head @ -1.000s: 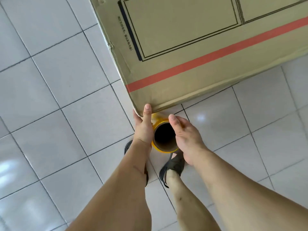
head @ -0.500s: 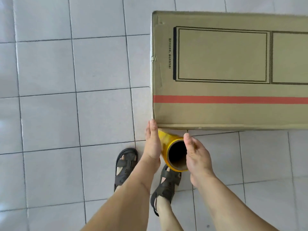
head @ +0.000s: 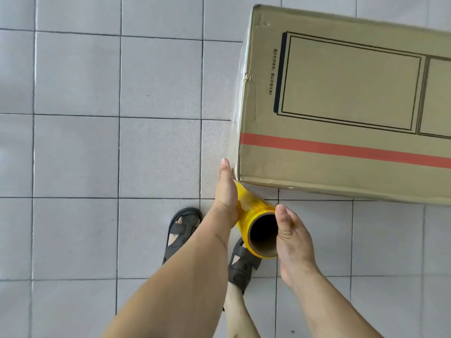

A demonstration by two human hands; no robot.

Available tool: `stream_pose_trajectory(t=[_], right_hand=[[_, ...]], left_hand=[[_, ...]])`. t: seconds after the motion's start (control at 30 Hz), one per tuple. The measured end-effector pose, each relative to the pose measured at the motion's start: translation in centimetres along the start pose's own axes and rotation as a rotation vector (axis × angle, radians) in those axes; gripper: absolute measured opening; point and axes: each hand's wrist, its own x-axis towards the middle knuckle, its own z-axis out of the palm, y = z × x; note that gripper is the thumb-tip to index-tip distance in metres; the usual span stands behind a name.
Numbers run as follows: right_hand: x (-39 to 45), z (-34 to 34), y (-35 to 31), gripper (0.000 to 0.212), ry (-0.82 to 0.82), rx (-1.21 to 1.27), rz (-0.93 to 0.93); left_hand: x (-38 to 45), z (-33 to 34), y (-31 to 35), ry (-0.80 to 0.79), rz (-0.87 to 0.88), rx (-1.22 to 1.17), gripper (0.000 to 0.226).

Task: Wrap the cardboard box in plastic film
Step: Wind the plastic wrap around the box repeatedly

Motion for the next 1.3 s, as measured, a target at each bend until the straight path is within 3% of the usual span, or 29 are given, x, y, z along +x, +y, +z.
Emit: stream_pose_trajectory(t=[0.13, 0.37, 0.47, 0.6, 0.73, 0.77, 0.87, 1.0, 1.1, 1.17, 1.3], right_hand=[[0.8, -0.4, -0.2, 0.035, 0.020, -0.016, -0.007], [1.4, -0.6, 0.1, 0.038, 0.006, 0.003, -0.005], [1.8, -0.7, -0.1, 0.045, -0.018, 0.018, -0.006], [1.5, -0.7, -1.2, 0.034, -0.021, 0.040, 0.003], [1.5, -0.7, -1.5, 0.033, 0.002, 0.015, 0.015], [1.6, -0.7, -1.1, 0.035, 0.009, 0.005, 0.016], [1.8, -0.8, -0.6, 0.053, 0.042, -0.044, 0.014], [2.1, -1.5, -1.6, 0.062, 0.018, -0.104, -0.009], [1.4, -2.6, -1.2, 0.052, -0.037, 0.053, 0.060], [0.7, -3.0, -0.8, 0.048, -0.105, 0.190, 0.148], [1.4, -3.9, -1.0, 0.042, -0.118, 0.190, 0.137]], left_hand=[[1.5, 0.2, 0.2, -0.063, -0.030, -0.027, 0.060], [4.8, -0.4, 0.0, -0.056, -0.054, -0.089, 0.077], [3.6, -0.2, -0.7, -0.039, -0.050, -0.063, 0.081], [-1.4, -0.1, -3.1, -0.050, -0.021, -0.001, 0.071], [-3.8, -0.3, -3.6, -0.179, -0.041, 0.207, 0.097], [-3.8, 0.0, -3.4, -0.195, -0.050, 0.267, 0.112], [-2.8, 0.8, -2.7, -0.251, -0.082, 0.372, 0.144], [-1.9, 1.1, -1.3, -0.308, -0.118, 0.536, 0.128], [-1.2, 1.5, -1.5, -0.227, -0.109, 0.627, 0.146], [-1.2, 1.6, -1.9, -0.206, -0.096, 0.599, 0.146], [-2.9, 2.4, -2.2, -0.251, -0.151, 0.515, 0.110]])
